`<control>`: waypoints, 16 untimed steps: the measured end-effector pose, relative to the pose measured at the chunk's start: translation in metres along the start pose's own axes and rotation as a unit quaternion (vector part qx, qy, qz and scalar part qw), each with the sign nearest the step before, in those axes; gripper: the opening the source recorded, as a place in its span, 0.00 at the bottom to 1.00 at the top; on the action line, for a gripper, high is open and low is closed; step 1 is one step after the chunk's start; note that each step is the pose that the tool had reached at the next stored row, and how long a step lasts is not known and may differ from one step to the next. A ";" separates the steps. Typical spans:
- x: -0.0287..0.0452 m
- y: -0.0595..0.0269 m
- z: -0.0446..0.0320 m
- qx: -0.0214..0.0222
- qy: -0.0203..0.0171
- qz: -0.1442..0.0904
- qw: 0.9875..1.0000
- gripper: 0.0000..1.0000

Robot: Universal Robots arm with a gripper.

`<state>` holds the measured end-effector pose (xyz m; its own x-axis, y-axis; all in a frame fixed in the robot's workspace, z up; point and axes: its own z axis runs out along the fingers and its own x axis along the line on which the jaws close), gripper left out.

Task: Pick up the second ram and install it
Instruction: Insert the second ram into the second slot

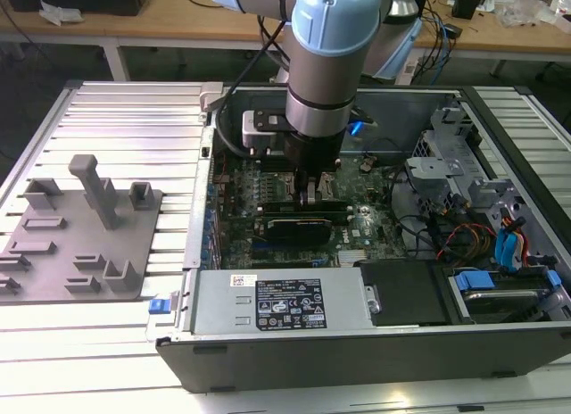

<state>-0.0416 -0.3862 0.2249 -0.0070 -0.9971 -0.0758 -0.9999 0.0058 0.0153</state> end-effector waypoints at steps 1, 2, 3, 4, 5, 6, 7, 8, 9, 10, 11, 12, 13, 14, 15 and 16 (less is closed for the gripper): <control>-0.0003 0.0000 -0.0031 0.000 0.000 0.000 1.000 0.23; -0.0005 0.0001 -0.0060 0.000 0.000 0.000 1.000 0.23; -0.0009 0.0002 -0.0118 0.000 0.000 0.000 1.000 0.23; -0.0012 0.0002 -0.0149 0.000 0.000 0.000 1.000 0.23; -0.0014 0.0003 -0.0179 0.000 0.000 0.000 1.000 0.23; -0.0020 0.0004 -0.0255 0.000 0.000 0.000 1.000 0.23; -0.0020 -0.0005 -0.0263 0.000 0.000 0.000 1.000 0.23; -0.0021 -0.0038 -0.0264 0.000 0.000 0.000 1.000 0.23; -0.0021 -0.0070 -0.0264 0.000 0.000 0.000 1.000 0.23; -0.0021 -0.0098 -0.0265 0.000 0.000 0.000 1.000 0.23; -0.0021 -0.0104 -0.0265 0.000 0.000 0.000 1.000 0.23; -0.0021 -0.0105 -0.0265 0.000 0.000 0.000 1.000 0.23; -0.0021 -0.0107 -0.0265 0.000 0.000 0.000 1.000 0.23; -0.0021 -0.0108 -0.0265 0.000 0.000 0.000 1.000 0.23; -0.0021 -0.0110 -0.0265 0.000 0.000 0.000 1.000 0.23; -0.0021 -0.0112 -0.0265 0.000 0.000 0.000 1.000 0.23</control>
<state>-0.0300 -0.3861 0.2513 -0.0070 -0.9971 -0.0762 -0.9999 0.0058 0.0151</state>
